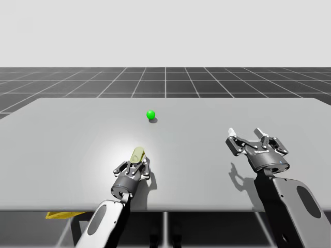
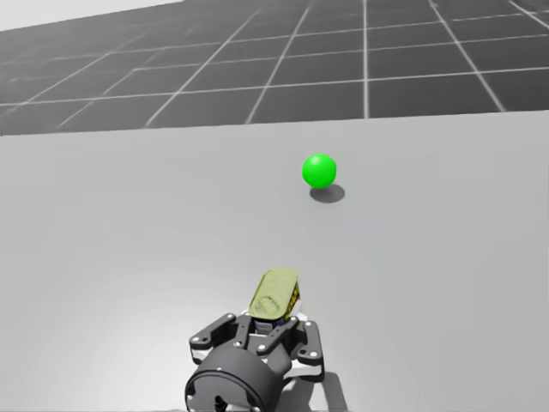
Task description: Watch the red light. When it turns green, pick up the object.
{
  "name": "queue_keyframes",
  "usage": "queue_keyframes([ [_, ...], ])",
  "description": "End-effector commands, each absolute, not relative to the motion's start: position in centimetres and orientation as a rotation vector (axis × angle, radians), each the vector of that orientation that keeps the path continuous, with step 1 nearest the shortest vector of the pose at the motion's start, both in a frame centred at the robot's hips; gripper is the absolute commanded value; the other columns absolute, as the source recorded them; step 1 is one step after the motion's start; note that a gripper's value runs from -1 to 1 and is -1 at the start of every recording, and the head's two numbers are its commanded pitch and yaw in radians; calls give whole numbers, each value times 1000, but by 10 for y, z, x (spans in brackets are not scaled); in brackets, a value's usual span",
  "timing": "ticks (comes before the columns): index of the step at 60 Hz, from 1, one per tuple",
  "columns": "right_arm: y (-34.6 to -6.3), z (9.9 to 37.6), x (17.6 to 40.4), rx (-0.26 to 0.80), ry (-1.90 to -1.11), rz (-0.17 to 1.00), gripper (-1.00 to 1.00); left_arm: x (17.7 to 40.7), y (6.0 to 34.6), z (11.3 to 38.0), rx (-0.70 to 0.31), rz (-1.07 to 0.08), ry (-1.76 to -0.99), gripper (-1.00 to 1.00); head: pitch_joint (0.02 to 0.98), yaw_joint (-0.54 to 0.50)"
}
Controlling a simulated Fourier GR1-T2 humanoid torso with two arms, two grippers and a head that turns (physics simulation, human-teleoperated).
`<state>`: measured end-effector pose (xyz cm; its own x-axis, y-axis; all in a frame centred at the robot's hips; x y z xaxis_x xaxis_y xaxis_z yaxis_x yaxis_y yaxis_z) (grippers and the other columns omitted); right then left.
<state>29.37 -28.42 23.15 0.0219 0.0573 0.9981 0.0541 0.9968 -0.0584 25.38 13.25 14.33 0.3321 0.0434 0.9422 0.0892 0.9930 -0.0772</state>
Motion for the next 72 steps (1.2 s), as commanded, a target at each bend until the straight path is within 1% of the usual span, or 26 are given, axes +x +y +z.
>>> queue_keyframes([
  [1,-285,232,294,-88,-1549,1,-1000,247,129,129,-174,-85,-1179,1000,540,224],
  [4,-285,232,294,-88,-1549,1,-1000,247,129,129,-181,-70,-1173,1000,516,225],
  [6,-285,231,294,-88,-1549,2,-1000,247,129,128,-180,-78,-1176,1000,489,225],
  [13,-286,231,294,-88,-1549,3,-1000,247,129,128,-182,-85,-1178,1000,435,228],
  [18,-286,231,294,-88,-1549,2,-1000,246,129,128,-182,-88,-1179,1000,426,228],
  [23,-286,231,294,-88,-1550,2,-1000,246,131,138,-181,-90,-1206,1000,425,228],
  [24,-286,231,294,-88,-1550,2,-1000,246,131,143,-179,-92,-1224,1000,425,228],
  [27,-286,231,294,-87,-1549,2,-1000,247,133,150,-182,-93,-1240,1000,424,228],
  [31,-287,231,294,-88,-1550,1,-1000,250,138,165,-186,-69,-1266,1000,423,229],
  [38,-287,231,294,-87,-1550,2,-1000,253,147,186,-179,-84,-1312,1000,423,230],
  [39,-287,231,295,-87,-1549,3,-1000,255,149,193,-177,-90,-1328,1000,423,230],
  [42,-287,231,295,-87,-1549,3,-1000,257,151,200,-170,-88,-1349,1000,421,230],
  [47,-287,231,295,-89,-1548,3,-1000,263,157,222,-157,-81,-1407,1000,416,230],
  [48,-287,231,295,-89,-1548,3,-1000,263,157,222,-157,-81,-1407,1000,416,230],
  [50,-287,231,295,-89,-1548,2,-1000,266,159,233,-155,-76,-1434,1000,413,232],
  [61,-287,231,295,-99,-1550,5,-1000,274,161,277,-139,-86,-1544,1000,412,233],
  [64,-287,231,296,-98,-1550,4,-1000,276,161,285,-135,-90,-1563,1000,411,233],
  [65,-287,231,295,-98,-1550,3,-1000,277,161,293,-130,-93,-1581,1000,411,233],
  [69,-287,231,295,-96,-1550,3,-1000,278,160,304,-125,-96,-1604,1000,409,233],
  [72,-287,231,295,-96,-1550,4,-1000,279,159,317,-118,-105,-1636,1000,408,234],
])
